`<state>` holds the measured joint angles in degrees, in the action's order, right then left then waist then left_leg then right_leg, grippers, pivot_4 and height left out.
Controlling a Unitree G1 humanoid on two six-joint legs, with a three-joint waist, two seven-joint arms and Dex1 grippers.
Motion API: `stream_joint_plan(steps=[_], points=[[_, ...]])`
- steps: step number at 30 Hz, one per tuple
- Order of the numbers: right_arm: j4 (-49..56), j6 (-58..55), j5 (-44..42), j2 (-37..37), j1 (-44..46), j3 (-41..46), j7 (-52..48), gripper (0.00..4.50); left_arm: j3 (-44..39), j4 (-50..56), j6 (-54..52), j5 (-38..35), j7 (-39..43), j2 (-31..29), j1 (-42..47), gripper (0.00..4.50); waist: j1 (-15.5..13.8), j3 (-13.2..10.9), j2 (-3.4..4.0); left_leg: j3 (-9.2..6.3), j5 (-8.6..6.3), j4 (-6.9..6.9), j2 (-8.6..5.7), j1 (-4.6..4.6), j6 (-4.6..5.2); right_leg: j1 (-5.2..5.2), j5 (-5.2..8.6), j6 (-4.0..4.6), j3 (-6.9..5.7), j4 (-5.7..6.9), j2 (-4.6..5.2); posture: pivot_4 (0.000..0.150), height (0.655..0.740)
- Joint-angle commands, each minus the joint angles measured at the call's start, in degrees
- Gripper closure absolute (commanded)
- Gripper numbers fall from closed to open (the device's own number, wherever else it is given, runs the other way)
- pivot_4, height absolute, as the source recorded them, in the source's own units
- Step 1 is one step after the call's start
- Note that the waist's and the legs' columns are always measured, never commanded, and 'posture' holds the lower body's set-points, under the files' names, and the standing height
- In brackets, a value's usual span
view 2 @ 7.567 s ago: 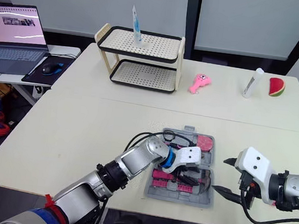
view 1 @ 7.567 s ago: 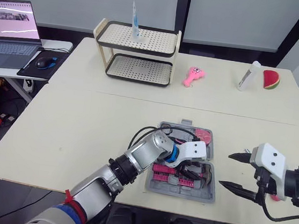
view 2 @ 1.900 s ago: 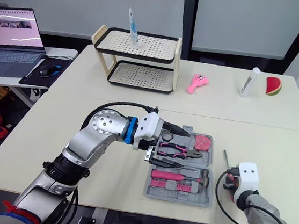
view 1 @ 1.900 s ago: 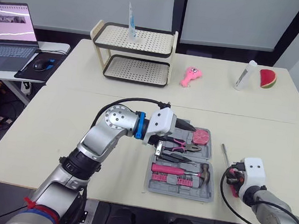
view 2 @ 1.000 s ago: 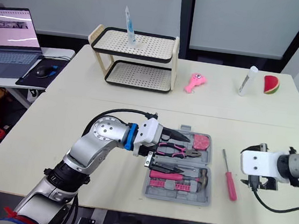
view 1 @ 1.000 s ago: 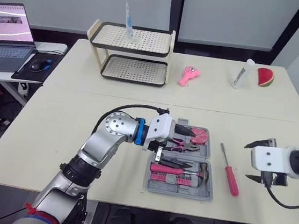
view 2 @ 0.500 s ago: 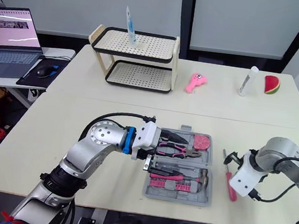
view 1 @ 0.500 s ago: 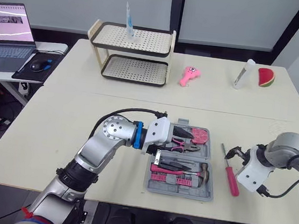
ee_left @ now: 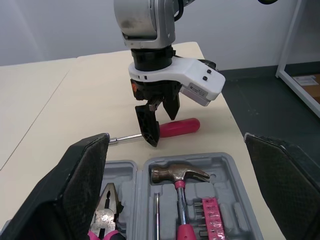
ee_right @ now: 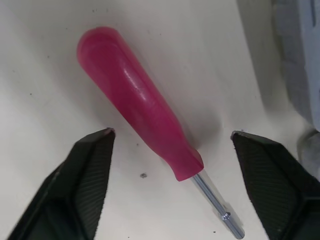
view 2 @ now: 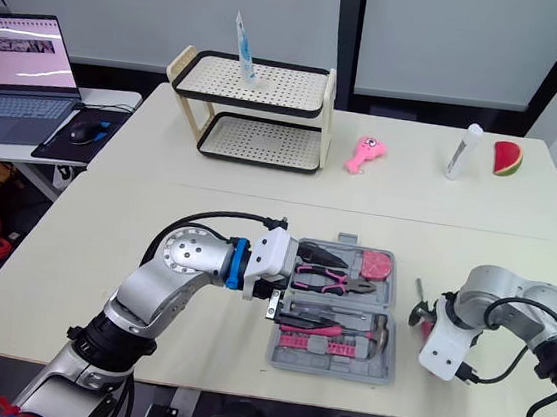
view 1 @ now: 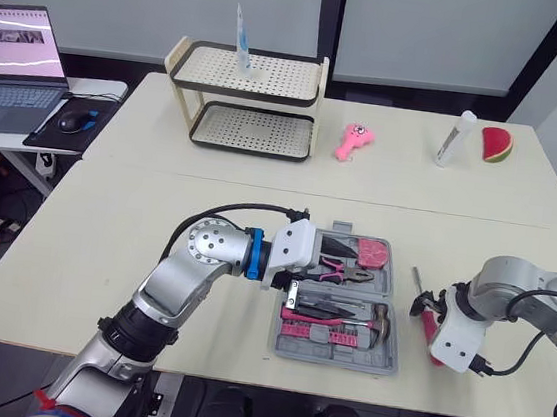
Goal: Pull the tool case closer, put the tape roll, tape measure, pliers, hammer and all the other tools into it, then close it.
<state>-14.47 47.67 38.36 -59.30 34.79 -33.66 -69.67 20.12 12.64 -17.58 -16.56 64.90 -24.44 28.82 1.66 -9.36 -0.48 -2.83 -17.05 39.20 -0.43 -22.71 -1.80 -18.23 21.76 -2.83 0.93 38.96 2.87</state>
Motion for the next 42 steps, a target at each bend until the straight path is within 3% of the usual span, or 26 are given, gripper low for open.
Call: stream_joint_plan(steps=[1,11,15,18,21,26,30,33,37,42], points=[[-2.56,0.8,2.95,1.15,1.4,-0.36,2.13,1.87,0.01,2.1,-0.59,-0.72,-0.45,0.03,0.03,0.0,0.02,0.0,0.0,0.0,0.0,0.0,0.0,0.0,0.0,0.0,0.0,0.0,0.0,0.0,0.0,0.15,0.74],[-6.7,1.48,5.24,1.66,3.39,0.08,5.26,3.33,0.76,1.85,-0.62,-0.57,-0.52,0.6,0.34,0.0,0.23,0.01,-0.02,0.06,0.0,0.01,0.02,0.12,-0.01,0.05,0.0,0.0,0.01,0.04,0.0,0.15,0.74],[-3.03,-1.34,-0.29,-1.51,0.93,3.07,2.9,3.83,1.03,1.57,-0.11,-0.41,-0.38,0.97,0.4,0.0,0.05,0.0,-0.01,0.06,0.0,0.03,0.01,0.09,-0.01,0.04,0.0,0.0,0.01,0.04,0.07,0.15,0.74],[1.97,-8.5,-7.8,-4.31,-2.98,7.46,0.01,3.83,1.05,1.38,0.12,-0.39,-0.23,1.02,0.44,0.0,-0.03,0.0,0.0,0.06,0.0,0.03,-0.01,0.02,0.0,0.02,0.0,0.0,0.01,0.03,0.08,0.15,0.74],[13.18,-30.78,-22.83,-8.45,-12.81,15.28,-9.08,3.83,1.12,1.1,0.46,-0.37,0.0,1.04,0.51,0.0,-0.28,0.0,0.0,0.0,0.0,0.03,-0.01,-0.09,0.0,0.03,0.0,0.0,0.02,0.0,0.12,0.15,0.74],[33.89,-79.66,-42.89,-11.87,-25.62,28.3,-15.46,3.83,1.32,0.4,0.92,-0.25,0.18,1.33,0.79,0.0,-1.02,0.01,0.03,-0.07,0.0,0.07,-0.01,-0.15,0.0,0.11,0.0,0.0,0.01,-0.02,0.14,0.15,0.74],[41.51,-106.51,-50.1,-7.24,-29.33,35.67,-7.44,3.83,1.53,-0.01,1.25,-0.01,0.1,1.59,0.9,0.0,-1.2,0.0,0.0,-0.11,-0.01,0.07,-0.01,-0.09,0.02,0.12,0.0,0.01,0.0,-0.01,0.11,0.15,0.74],[45.59,-125.71,-51.59,1.95,-27.93,40.15,2.42,3.83,1.78,-0.28,1.35,0.13,0.26,1.6,1.01,0.0,-1.35,0.01,-0.02,-0.12,-0.01,0.07,-0.04,-0.11,0.02,0.12,0.0,0.01,0.01,-0.02,0.11,0.15,0.74],[45.8,-136.87,-47.17,12.42,-27.57,43.45,17.45,3.83,2.17,-1.05,1.56,0.45,0.56,1.69,1.47,0.0,-1.59,0.01,-0.02,-0.12,-0.01,0.03,-0.13,-0.15,0.02,0.06,0.0,0.0,0.01,-0.02,0.1,0.15,0.74],[45.64,-138.37,-44.45,20.63,-27.81,45.42,29.77,3.83,2.32,-1.56,1.67,0.92,0.52,2.25,1.99,0.0,-1.55,0.02,-0.01,-0.12,-0.01,-0.02,-0.19,-0.15,0.02,0.01,0.0,0.0,0.01,-0.01,0.04,0.15,0.74]])
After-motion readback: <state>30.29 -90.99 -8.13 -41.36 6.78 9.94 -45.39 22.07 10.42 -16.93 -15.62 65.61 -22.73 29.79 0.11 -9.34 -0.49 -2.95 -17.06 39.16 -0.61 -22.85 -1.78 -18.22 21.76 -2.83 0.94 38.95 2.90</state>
